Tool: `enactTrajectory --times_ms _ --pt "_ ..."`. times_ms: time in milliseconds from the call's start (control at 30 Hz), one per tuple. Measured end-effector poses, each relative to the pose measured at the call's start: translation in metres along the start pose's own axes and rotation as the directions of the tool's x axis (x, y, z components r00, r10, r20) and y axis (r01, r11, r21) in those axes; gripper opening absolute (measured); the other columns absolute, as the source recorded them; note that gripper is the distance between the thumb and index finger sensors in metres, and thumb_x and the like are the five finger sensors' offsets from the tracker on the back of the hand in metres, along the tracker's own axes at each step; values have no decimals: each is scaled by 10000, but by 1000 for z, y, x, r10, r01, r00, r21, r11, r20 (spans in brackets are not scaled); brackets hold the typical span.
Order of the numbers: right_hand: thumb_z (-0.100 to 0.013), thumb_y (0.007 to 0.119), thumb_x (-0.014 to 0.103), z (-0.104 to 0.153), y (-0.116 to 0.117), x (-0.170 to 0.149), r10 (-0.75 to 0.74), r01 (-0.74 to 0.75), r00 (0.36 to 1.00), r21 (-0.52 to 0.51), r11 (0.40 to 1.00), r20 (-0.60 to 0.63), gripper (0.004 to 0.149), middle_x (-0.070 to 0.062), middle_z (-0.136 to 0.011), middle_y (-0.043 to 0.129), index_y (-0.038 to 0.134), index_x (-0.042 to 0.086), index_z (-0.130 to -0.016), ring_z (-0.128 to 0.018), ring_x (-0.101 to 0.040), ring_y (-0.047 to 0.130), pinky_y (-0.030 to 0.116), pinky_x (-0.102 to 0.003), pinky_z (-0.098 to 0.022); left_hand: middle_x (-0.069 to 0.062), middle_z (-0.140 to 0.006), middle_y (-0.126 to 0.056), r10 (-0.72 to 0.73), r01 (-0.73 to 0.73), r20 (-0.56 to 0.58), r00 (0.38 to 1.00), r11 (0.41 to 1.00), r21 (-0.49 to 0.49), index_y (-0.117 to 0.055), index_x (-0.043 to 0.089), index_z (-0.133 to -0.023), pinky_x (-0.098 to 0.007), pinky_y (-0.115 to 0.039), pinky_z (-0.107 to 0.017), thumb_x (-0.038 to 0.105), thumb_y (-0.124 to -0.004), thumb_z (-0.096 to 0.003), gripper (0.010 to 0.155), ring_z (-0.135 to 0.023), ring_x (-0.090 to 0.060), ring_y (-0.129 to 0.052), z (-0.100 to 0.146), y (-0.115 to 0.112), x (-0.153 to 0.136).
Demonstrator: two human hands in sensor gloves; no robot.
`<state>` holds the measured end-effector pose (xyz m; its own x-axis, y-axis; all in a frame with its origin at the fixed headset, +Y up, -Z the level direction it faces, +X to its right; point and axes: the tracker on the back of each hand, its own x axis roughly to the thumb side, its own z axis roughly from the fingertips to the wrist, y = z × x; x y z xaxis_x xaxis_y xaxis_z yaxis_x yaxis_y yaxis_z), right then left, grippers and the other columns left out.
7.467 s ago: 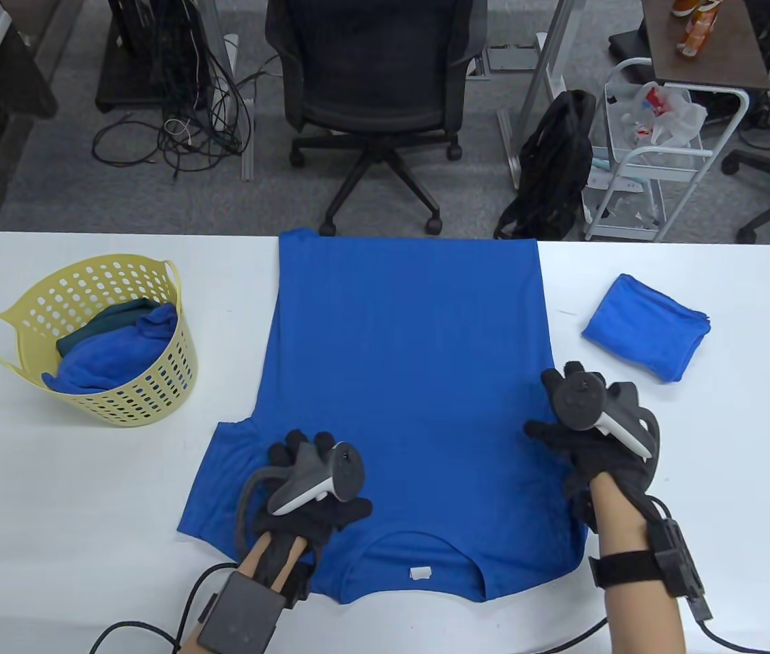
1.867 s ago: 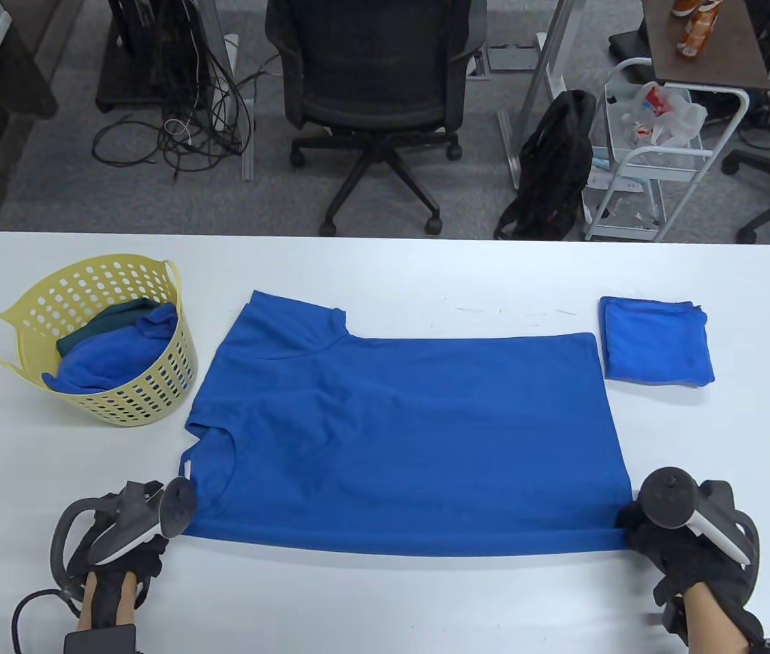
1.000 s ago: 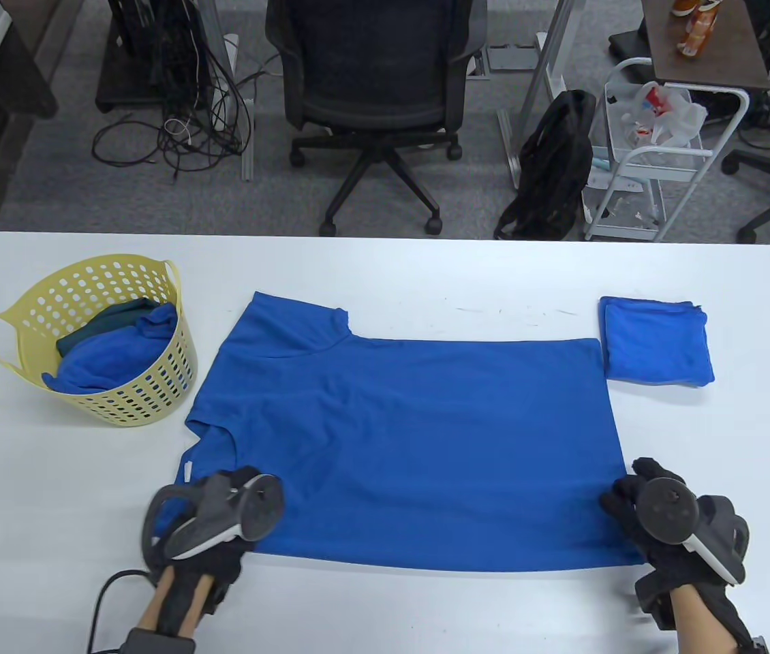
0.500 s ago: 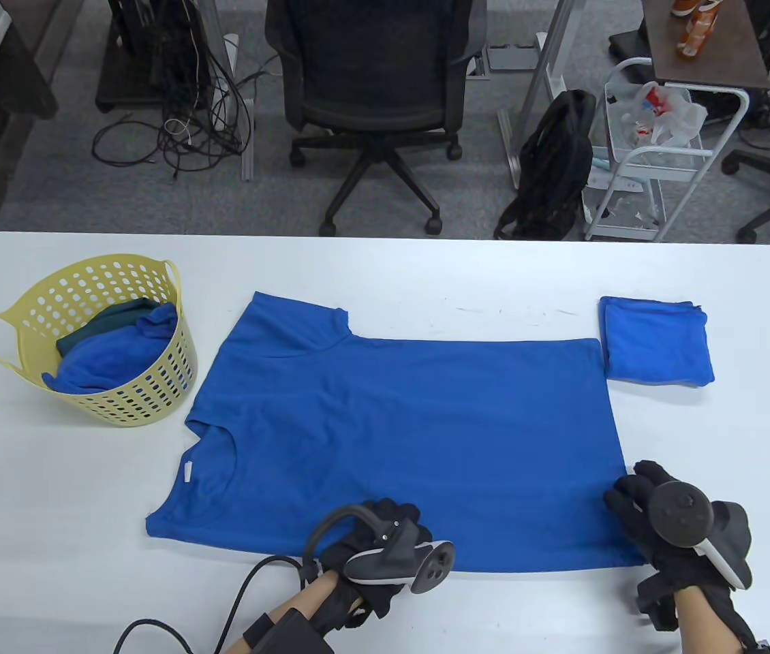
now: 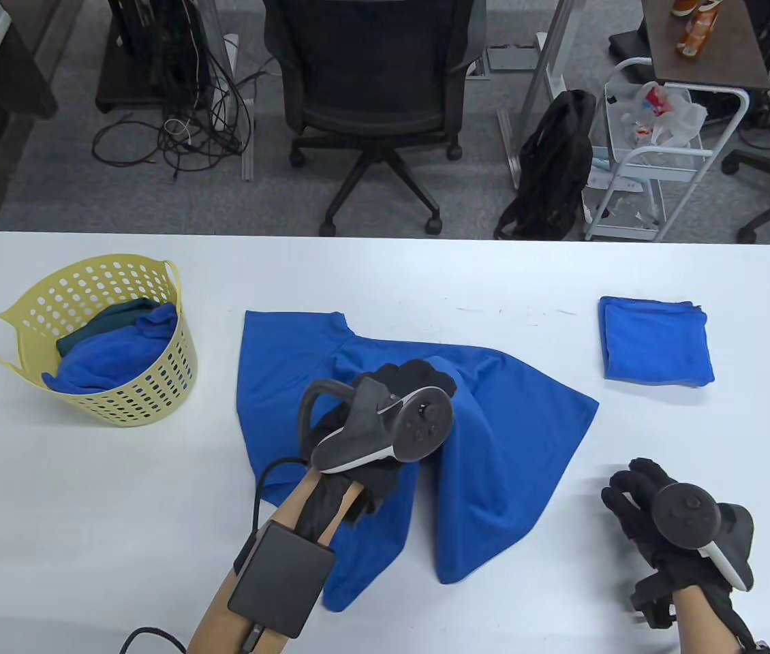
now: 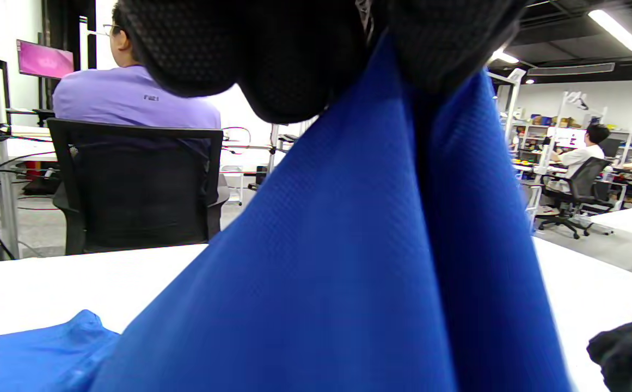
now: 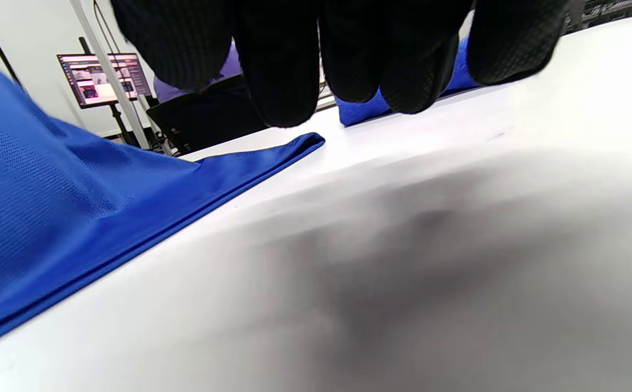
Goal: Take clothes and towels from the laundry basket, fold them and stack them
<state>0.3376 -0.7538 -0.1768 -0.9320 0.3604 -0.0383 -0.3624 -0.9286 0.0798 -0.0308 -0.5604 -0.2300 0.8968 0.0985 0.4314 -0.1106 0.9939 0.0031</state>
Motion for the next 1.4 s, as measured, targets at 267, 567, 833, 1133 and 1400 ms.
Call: enactTrajectory --times_ms 267,567,833,1133,1400 --pt "-625 678 373 -4 12 44 -89 28 960 223 974 267 531 -326 -1187 476 582 234 -1128 -998 -544 614 565 -719 -683 -23 -1072 -818 -9 9 -30 1000 1000 13 -710 369 -970 -419 -856 -601 486 -813 -546 451 -775 -171 -971 -10 -7 0" --pt "-632 470 498 49 75 213 138 -562 634 330 758 761 596 -429 -1194 345 134 448 -1122 -987 -549 662 605 -693 -695 -52 -1056 -838 -32 35 -71 997 999 41 -723 347 -960 -265 -921 -439 471 -821 -548 442 -612 -83 -1035 -29 -12 -1" --pt "-637 598 408 9 16 179 -104 -162 771 351 922 629 496 -189 -1112 710 759 141 -1023 -1005 -453 682 580 -691 -696 25 -984 -925 -18 64 -244 970 981 183 -743 421 -880 -184 -939 -266 280 -837 -571 352 -378 -31 -1044 -7 3 -77" --pt "-528 872 206 -31 -142 145 -363 346 725 146 927 586 360 -104 -895 889 807 249 -880 -824 -366 878 685 -689 -651 -41 -1069 -805 495 -493 80 865 869 -43 -621 257 -1144 -265 -918 -609 495 -945 -478 778 -748 -90 -974 32 52 -150" --pt "-539 779 187 -77 -172 207 189 -51 949 -468 882 252 413 -49 -888 859 745 262 -943 -790 -298 859 652 -693 -665 39 -926 -860 -19 138 -339 941 934 330 -744 365 -994 -347 -881 -598 405 -794 -506 492 -726 -111 -955 -15 51 -138"
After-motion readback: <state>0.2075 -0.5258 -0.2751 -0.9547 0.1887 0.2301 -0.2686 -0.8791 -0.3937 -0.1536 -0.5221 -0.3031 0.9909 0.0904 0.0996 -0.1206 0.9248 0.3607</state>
